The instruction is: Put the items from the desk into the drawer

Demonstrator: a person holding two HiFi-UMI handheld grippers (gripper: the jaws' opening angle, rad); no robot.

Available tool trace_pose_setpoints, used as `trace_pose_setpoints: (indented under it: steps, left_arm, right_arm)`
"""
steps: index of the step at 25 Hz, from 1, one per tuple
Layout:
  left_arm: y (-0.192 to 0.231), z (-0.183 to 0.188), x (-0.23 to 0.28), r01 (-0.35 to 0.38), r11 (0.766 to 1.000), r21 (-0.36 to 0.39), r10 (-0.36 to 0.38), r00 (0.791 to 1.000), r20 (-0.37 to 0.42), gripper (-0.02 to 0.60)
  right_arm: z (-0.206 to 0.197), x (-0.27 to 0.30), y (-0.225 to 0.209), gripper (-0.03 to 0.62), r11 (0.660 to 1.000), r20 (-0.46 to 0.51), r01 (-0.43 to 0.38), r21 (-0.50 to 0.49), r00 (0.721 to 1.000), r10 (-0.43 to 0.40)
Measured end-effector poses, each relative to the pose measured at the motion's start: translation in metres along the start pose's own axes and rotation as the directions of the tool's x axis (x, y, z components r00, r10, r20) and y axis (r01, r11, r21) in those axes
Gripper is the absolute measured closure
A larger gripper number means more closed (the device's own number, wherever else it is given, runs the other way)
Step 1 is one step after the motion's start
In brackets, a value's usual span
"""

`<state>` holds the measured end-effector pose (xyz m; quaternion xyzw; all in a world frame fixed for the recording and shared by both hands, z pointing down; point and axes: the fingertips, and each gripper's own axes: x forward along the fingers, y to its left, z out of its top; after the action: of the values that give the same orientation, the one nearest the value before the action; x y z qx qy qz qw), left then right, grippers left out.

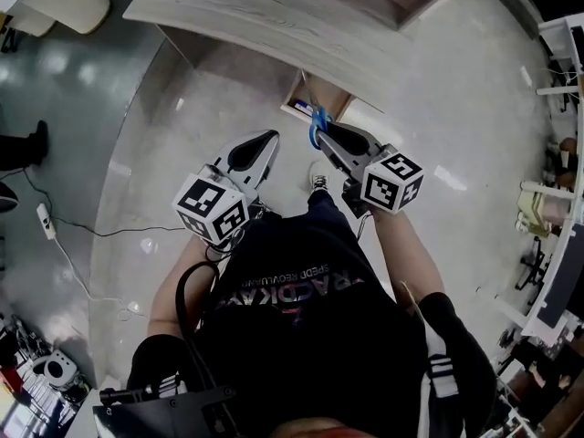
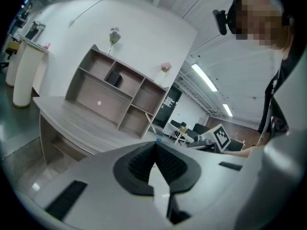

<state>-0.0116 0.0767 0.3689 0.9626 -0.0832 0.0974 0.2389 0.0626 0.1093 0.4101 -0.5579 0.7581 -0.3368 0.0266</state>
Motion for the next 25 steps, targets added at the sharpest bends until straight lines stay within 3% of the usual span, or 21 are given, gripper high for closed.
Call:
trace_pose_setpoints:
  steps: [5, 12, 25]
  left_arm:
    - [-0.008, -0.026, 0.023, -0.007, 0.999, -0.035, 0.005, 0.998, -0.068, 0.571]
    - [0.024, -0.069, 0.043, -0.067, 0.997, -0.045, 0.060, 0.989, -0.133, 0.571]
    - [0.021, -0.121, 0.060, -0.132, 0.983, -0.130, 0.102, 0.971, -0.216, 0.571]
  right_arm:
    - [-0.029, 0.001, -0.045, 0.496, 0.994, -0.073, 0.039, 0.102, 0.997, -0.032]
    - [-0.082, 0.030, -0.097, 0.496, 0.984, -0.200, 0.099, 0.149, 0.977, -0.068]
    - [-0.154, 0.060, -0.167, 0.496, 0.948, -0.435, 0.242, 0.205, 0.891, -0.133]
